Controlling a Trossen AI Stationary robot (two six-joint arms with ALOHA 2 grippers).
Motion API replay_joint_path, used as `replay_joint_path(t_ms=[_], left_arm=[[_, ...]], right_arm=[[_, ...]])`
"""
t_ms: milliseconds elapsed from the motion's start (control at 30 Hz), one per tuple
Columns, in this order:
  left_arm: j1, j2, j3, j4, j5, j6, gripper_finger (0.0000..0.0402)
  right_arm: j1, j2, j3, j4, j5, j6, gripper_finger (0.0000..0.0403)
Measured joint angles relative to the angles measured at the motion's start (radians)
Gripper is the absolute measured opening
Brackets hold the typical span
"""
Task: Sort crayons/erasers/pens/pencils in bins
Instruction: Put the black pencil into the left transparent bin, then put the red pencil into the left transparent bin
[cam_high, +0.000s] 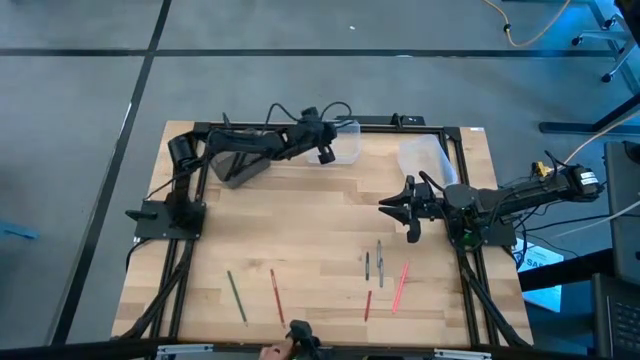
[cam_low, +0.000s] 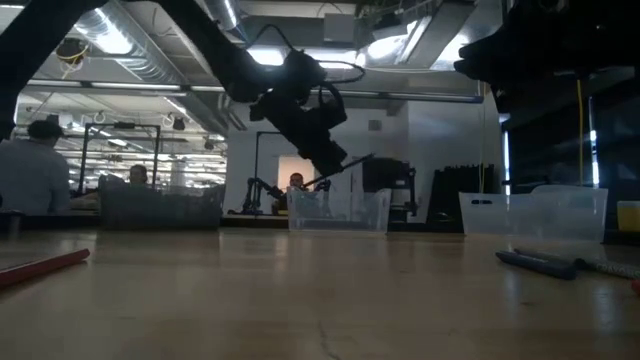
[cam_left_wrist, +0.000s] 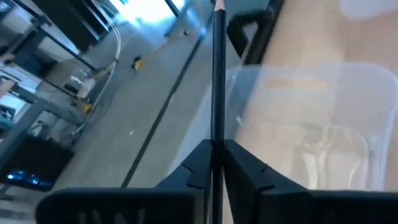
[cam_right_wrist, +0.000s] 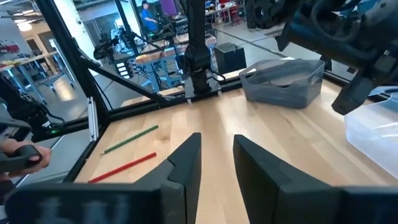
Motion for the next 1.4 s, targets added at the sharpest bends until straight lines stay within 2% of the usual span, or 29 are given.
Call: replay_joint_path(t_ms=[100,300,400,500,600,700,867,967,1067,1200,1300,1400], left_arm=[[-0.013,0.002,0.011,-0.067,-0.051,0.012,0.0058],[-0.050,0.002,0.013,-0.079,-0.194,0.084,0.0112],[-0.096,-0.016,0.013,-0.094,-0.306,0.115,0.0127],[-0.169,-0.072,0.013,-0.154,-0.345,0.082,0.0130],[-0.261,-0.127,0.014,-0.262,-0.319,-0.055,0.0130],[-0.371,-0.181,0.014,-0.417,-0.306,-0.272,0.0130],[-0.616,-0.246,0.014,-0.793,-0.244,-0.853,0.0128],[-0.813,-0.247,0.013,-0.928,-0.224,-1.096,0.0127],[-0.975,-0.237,0.012,-0.981,-0.225,-1.197,0.0126],[-1.130,-0.233,0.012,-0.996,-0.254,-1.207,0.0126],[-1.202,-0.233,0.012,-0.995,-0.317,-1.226,0.0126],[-1.226,-0.233,0.012,-0.989,-0.419,-1.328,0.0126]], right_arm=[[0.000,0.000,0.000,-0.003,0.000,0.004,0.0097],[0.000,0.000,0.000,0.005,0.000,0.026,0.0097],[0.000,0.000,0.000,-0.004,0.000,0.026,0.0097],[0.000,0.000,0.000,-0.016,0.000,0.026,0.0097],[0.000,0.000,0.000,-0.029,0.000,0.030,0.0097],[0.000,0.000,0.000,-0.030,0.000,0.036,0.0097],[0.025,0.000,0.000,-0.037,-0.007,0.080,0.0097],[0.049,0.000,0.000,-0.031,0.024,0.080,0.0097],[0.061,0.000,0.000,-0.019,0.060,0.080,0.0097],[0.082,0.000,0.000,0.002,0.060,0.074,0.0097],[0.094,0.001,0.000,0.005,0.062,0.045,0.0097],[0.093,0.000,0.000,0.005,0.076,0.024,0.0097]])
